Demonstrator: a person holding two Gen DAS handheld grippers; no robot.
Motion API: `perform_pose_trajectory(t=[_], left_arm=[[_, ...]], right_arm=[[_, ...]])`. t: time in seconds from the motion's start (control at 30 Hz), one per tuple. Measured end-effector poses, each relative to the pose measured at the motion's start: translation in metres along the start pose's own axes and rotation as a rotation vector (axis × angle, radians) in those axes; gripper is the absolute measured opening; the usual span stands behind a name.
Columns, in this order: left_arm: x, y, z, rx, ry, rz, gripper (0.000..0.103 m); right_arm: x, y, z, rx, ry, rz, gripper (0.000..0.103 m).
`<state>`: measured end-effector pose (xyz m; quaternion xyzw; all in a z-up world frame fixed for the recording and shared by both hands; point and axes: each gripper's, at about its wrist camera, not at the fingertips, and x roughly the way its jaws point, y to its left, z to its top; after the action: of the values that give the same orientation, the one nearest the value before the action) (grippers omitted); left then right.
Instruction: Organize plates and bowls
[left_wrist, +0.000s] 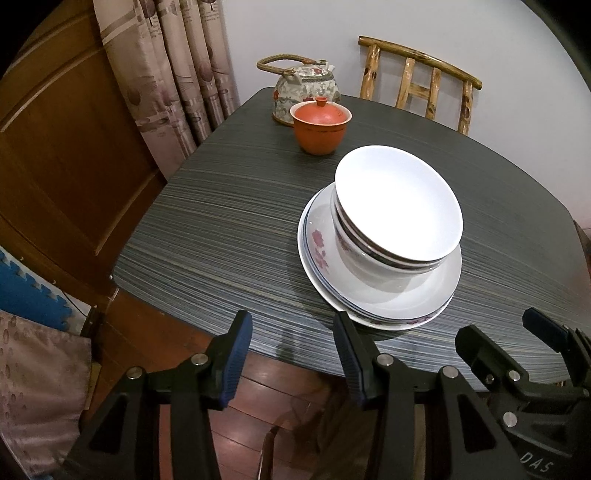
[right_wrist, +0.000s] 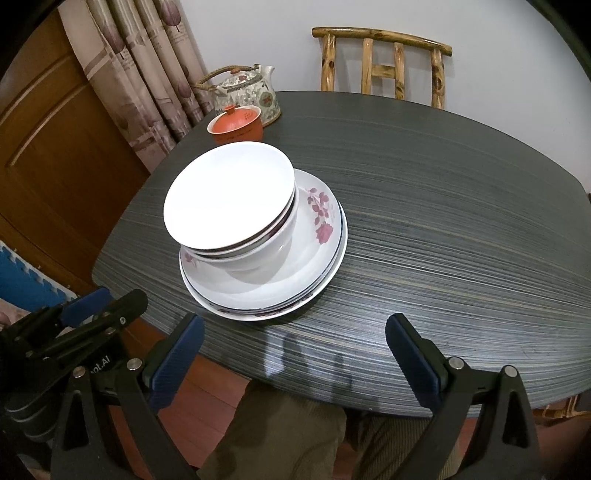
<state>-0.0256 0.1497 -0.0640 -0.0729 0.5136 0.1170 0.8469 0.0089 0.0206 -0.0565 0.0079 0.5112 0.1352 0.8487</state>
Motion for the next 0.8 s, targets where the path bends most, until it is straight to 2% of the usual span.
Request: perform_pose_trajectory(t=[0.43, 0.67, 0.8], left_arm=[[0.0021, 0.0019, 0.002, 0.006, 0.003, 0.006, 0.047], [0.0002, 0.0022, 0.0023, 0.02, -0.034, 0.017, 0.047], [0.0017, 0.0051, 0.0059, 0.015, -0.029, 0.008, 0.047]], right_arm=[[0.0033, -0.0004, -0.0017, -0.002, 0.008, -0.001, 0.098], [0.0056, -0.0038, -0.0035, -0.003, 0.023, 0.004, 0.098], [0.0063, -0.0035, -0.0027, -0.006, 0.024, 0.007, 0.098]])
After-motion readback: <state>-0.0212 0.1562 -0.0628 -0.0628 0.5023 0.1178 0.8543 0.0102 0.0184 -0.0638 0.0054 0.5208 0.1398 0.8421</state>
